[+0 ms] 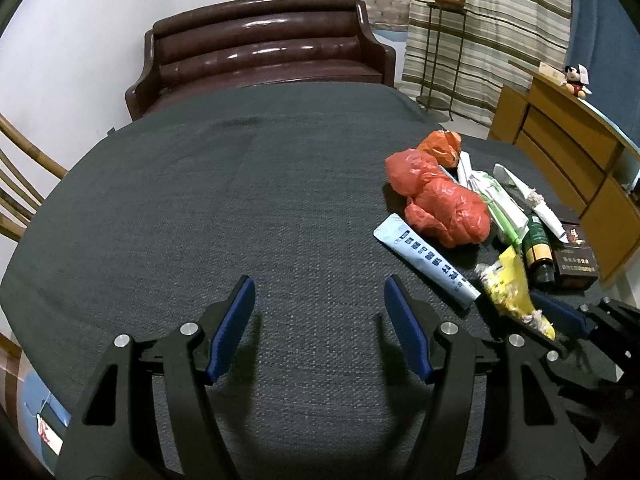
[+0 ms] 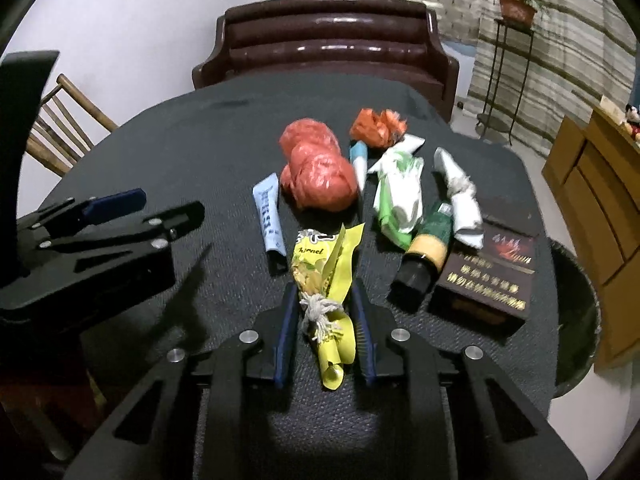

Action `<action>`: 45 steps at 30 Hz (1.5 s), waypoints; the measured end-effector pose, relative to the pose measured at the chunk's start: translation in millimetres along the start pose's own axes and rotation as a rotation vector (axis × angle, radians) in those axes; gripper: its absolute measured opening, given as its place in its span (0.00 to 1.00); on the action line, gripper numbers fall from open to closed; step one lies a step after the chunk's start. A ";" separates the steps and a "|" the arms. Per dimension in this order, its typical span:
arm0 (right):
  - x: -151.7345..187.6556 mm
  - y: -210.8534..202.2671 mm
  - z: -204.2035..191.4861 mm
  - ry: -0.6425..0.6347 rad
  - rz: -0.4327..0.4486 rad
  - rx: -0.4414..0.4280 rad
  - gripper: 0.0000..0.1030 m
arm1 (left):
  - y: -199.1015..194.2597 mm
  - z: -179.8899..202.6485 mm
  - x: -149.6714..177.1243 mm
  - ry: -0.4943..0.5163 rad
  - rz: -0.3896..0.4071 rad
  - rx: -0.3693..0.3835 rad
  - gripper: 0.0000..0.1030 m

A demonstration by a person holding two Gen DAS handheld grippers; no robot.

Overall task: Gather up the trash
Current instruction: 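Grasp the yellow snack wrapper tied with string using the right tool, then grasp the blue-white tube with the left tool while the right tool holds the wrapper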

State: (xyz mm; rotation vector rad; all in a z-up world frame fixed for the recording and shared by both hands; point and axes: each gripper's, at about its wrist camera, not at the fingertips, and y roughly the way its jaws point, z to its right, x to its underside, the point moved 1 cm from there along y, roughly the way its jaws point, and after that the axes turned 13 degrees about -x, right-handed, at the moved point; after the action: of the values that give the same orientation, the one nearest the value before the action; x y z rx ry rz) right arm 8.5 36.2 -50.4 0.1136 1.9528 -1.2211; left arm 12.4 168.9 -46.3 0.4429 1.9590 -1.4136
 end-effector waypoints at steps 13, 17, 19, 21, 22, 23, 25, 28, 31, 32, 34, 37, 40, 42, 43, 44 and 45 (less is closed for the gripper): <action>-11.0 -43.3 33.2 0.048 0.122 0.056 0.27 | -11.0 30.1 -10.3 0.009 -0.006 0.057 0.65; -11.4 -51.8 51.9 0.072 0.143 0.086 0.27 | -11.6 45.3 -13.9 0.010 -0.016 0.074 0.74; -11.9 -54.7 62.5 0.088 0.152 0.099 0.27 | -9.4 53.7 -15.0 0.022 -0.017 0.072 0.74; -11.8 -56.0 72.3 0.105 0.157 0.106 0.27 | -5.0 59.8 -15.8 0.033 -0.024 0.066 0.74; -11.4 -56.3 76.4 0.112 0.158 0.107 0.27 | -0.1 62.4 -16.5 0.036 -0.036 0.060 0.74; -10.2 -57.1 80.7 0.120 0.158 0.107 0.27 | 3.4 62.3 -15.5 0.037 -0.049 0.059 0.74; -9.7 -56.2 85.0 0.128 0.159 0.108 0.27 | 11.6 63.1 -15.0 0.035 -0.088 0.068 0.72; -7.1 -55.8 89.7 0.137 0.157 0.105 0.27 | 18.0 59.5 -13.2 0.030 -0.115 0.080 0.61; -4.5 -55.3 94.1 0.146 0.154 0.100 0.27 | 17.9 54.6 -13.0 0.046 -0.114 0.080 0.50; -4.1 -54.7 95.5 0.149 0.153 0.098 0.27 | 17.8 52.2 -13.2 0.045 -0.116 0.083 0.47; -3.8 -53.0 98.1 0.153 0.151 0.096 0.27 | 18.5 47.4 -14.6 0.042 -0.116 0.091 0.43; -3.3 -51.5 102.3 0.163 0.148 0.095 0.27 | 19.4 46.4 -14.7 0.052 -0.103 0.098 0.35; -2.2 -50.6 105.2 0.171 0.145 0.096 0.27 | 18.9 47.7 -14.2 0.063 -0.090 0.111 0.24; -1.2 -50.1 106.5 0.174 0.144 0.097 0.27 | 18.8 48.1 -12.9 0.072 -0.084 0.120 0.22; -0.9 -49.9 106.7 0.176 0.143 0.096 0.27 | 18.1 48.7 -12.4 0.075 -0.077 0.135 0.21; -0.8 -49.6 107.0 0.177 0.143 0.096 0.27 | 17.7 49.9 -12.2 0.077 -0.073 0.144 0.19; -0.5 -49.2 106.9 0.178 0.141 0.096 0.27 | 17.2 51.2 -11.4 0.082 -0.069 0.147 0.18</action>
State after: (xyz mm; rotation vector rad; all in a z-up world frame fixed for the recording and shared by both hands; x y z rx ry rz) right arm 48.7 -73.6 -36.6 0.4153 1.9994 -1.2462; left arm 47.6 128.8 -60.0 0.5110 1.9590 -1.6131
